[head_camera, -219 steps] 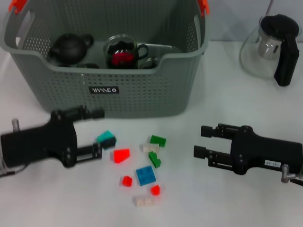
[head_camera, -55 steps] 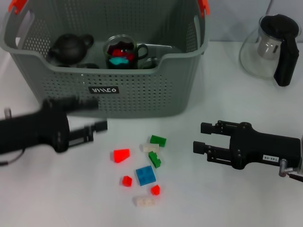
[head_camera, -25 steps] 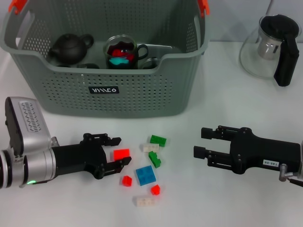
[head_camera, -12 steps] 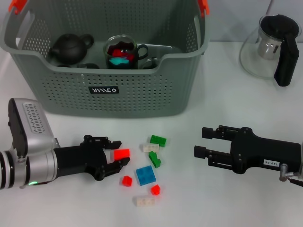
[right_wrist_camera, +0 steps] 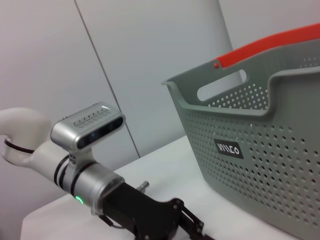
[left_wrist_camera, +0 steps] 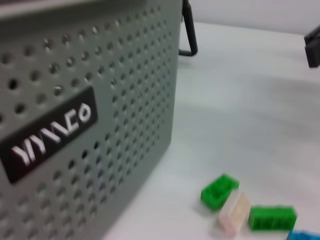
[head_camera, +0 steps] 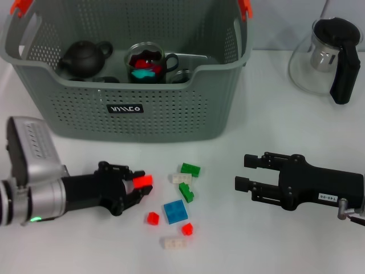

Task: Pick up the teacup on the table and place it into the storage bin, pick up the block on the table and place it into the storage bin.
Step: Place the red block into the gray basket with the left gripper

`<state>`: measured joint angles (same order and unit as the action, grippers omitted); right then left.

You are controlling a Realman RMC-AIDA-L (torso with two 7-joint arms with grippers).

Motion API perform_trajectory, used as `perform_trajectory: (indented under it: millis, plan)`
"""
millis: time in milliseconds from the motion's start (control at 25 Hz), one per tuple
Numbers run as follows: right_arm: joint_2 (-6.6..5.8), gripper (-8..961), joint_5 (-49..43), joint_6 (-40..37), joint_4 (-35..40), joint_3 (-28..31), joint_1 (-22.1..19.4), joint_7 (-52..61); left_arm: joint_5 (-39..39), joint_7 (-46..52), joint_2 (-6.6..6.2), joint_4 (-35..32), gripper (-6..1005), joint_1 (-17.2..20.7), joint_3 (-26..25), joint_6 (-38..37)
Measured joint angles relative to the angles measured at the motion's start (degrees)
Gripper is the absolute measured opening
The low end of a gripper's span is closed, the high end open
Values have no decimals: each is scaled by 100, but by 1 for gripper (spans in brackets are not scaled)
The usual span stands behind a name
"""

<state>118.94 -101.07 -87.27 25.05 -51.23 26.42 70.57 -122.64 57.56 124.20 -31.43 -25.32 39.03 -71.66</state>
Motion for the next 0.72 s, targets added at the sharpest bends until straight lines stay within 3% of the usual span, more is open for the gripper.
perform_trajectory:
  millis: [160, 400, 560, 720]
  plan:
    - [-2, 673, 0, -1, 0, 0, 0, 0, 41, 179, -119, -355, 308, 35, -794, -1293]
    - [-2, 673, 0, -1, -1, -1, 16, -1, 531, 790, -613, -242, 307, -251, -2565, -3764]
    - [-3, 673, 0, 0, 0, 0, 43, 1, 1343, 1892, -773, -416, 307, -594, -2827, -4260]
    - [1, 673, 0, 0, 0, -6, 48, -1, 1818, 2874, -931, -581, 303, -1186, -2804, -3811]
